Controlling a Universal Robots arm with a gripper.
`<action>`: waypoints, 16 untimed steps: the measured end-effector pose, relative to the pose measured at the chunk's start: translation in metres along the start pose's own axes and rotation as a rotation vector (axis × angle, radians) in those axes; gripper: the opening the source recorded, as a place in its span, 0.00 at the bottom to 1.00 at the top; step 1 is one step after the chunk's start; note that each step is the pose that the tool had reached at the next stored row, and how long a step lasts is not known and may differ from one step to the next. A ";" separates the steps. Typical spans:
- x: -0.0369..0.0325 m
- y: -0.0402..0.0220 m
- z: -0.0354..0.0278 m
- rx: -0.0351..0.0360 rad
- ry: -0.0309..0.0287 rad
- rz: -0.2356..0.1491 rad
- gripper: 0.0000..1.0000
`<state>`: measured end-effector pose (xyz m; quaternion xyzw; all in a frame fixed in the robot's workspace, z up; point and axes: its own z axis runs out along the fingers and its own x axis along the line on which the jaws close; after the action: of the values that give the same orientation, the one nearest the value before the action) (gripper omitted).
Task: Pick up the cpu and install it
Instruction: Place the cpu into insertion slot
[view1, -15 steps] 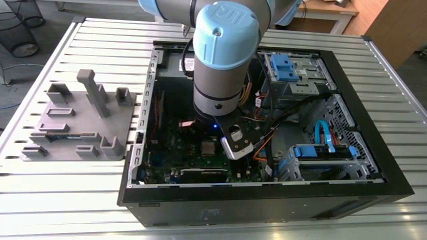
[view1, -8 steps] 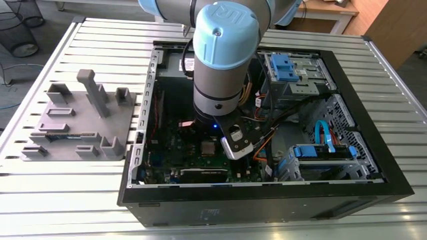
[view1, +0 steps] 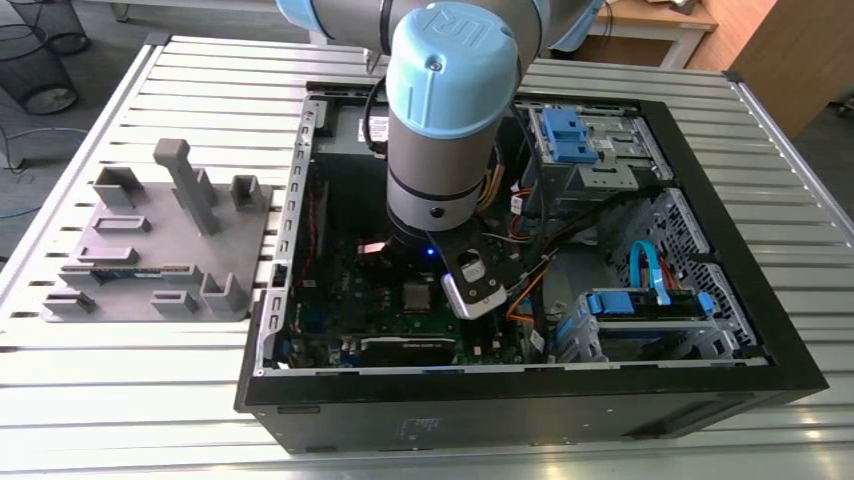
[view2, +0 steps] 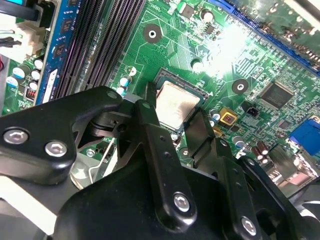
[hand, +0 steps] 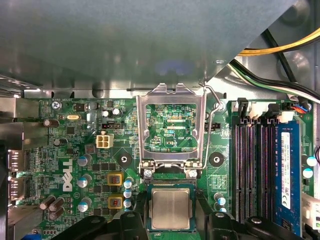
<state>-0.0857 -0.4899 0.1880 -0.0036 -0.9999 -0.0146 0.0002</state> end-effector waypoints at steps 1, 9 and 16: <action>0.0000 0.0000 0.0000 0.0000 0.0000 0.000 0.47; 0.0000 0.0001 -0.0039 -0.0002 -0.0001 0.000 0.47; 0.0000 0.0001 -0.0035 -0.0020 -0.0005 0.000 0.47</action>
<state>-0.0857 -0.4900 0.1914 -0.0036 -0.9999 -0.0157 0.0000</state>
